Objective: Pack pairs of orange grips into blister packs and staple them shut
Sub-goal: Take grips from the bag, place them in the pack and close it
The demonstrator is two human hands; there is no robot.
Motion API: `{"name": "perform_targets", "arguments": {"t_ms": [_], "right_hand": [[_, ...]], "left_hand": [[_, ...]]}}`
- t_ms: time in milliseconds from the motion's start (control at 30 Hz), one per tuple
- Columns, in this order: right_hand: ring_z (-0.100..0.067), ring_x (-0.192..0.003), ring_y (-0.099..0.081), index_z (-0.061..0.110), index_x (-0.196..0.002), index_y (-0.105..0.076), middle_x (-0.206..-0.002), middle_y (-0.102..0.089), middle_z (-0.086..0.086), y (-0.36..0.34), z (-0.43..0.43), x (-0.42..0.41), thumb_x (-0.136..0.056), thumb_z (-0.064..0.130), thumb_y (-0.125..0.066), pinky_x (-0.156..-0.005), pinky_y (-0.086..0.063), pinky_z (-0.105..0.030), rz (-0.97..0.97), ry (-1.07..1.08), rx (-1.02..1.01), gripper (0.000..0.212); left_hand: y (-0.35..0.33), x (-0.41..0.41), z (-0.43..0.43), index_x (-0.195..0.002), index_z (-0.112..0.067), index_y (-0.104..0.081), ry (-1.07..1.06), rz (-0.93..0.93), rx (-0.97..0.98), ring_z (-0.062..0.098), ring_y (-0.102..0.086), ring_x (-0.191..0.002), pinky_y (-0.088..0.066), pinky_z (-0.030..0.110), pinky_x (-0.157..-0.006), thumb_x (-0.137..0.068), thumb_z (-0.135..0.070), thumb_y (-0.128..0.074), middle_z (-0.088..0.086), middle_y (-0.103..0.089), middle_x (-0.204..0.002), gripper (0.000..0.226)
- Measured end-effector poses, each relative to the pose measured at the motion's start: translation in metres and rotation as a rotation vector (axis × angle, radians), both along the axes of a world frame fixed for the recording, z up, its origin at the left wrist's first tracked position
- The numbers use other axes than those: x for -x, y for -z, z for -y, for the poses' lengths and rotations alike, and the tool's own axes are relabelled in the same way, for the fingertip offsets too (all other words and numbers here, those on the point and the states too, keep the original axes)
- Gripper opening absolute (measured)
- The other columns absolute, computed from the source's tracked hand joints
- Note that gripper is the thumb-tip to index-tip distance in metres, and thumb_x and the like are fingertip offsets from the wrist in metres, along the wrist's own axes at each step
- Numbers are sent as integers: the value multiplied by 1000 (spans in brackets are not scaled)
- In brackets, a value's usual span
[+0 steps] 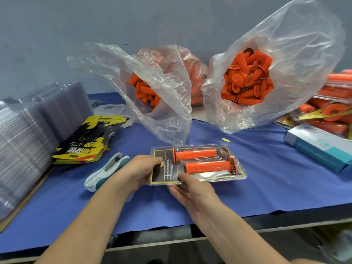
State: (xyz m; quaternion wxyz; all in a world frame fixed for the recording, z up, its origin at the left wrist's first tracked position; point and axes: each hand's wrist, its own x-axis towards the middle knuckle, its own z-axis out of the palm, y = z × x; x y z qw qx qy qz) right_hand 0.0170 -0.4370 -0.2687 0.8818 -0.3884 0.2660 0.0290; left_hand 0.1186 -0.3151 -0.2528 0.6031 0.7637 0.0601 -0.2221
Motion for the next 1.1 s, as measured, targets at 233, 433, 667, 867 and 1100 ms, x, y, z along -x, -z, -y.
{"name": "perform_targets", "arguments": {"t_ms": [233,433,667,867,1100], "right_hand": [[-23,-72,-74,8,-98,-67,-83,-76,-12,-22,13,20,-98,43,-53,-60,-58,-29,89,-165,160,38],[-3,-78,-56,32,-90,-54,-86,-61,16,-18,28,38,-88,58,-57,-69,-45,-27,640,419,1584,27],[-14,-134,-44,32,-141,-45,-144,-46,13,-33,57,17,-95,32,-63,-99,-49,-44,694,456,1385,50],[-11,-84,-70,45,-112,-57,-98,-71,16,-54,100,30,-99,53,-45,-69,-60,-42,586,617,992,19],[-12,-87,-69,20,-100,-69,-91,-76,3,-52,168,33,-100,31,-54,-81,-54,-39,410,403,504,19]], "left_hand": [[-38,14,6,-77,-7,-65,39,234,-63,18,-61,-61,-47,24,-57,-95,-7,-56,9,-66,-71,20],[-133,29,41,-64,-15,-46,82,715,-385,19,-42,-56,-29,26,-50,-83,-9,-49,-1,-47,-59,21],[-194,53,76,-47,-13,-45,161,715,-343,8,-42,-27,-31,15,-29,-87,5,-44,-5,-43,-33,43],[-200,41,92,-101,-18,-58,235,606,-5,22,-70,-62,-56,31,-50,-96,-66,-37,5,-76,-79,52],[-105,37,128,-97,-24,-71,306,439,78,17,-71,-85,-59,35,-76,-97,-57,-43,6,-74,-101,44]]}}
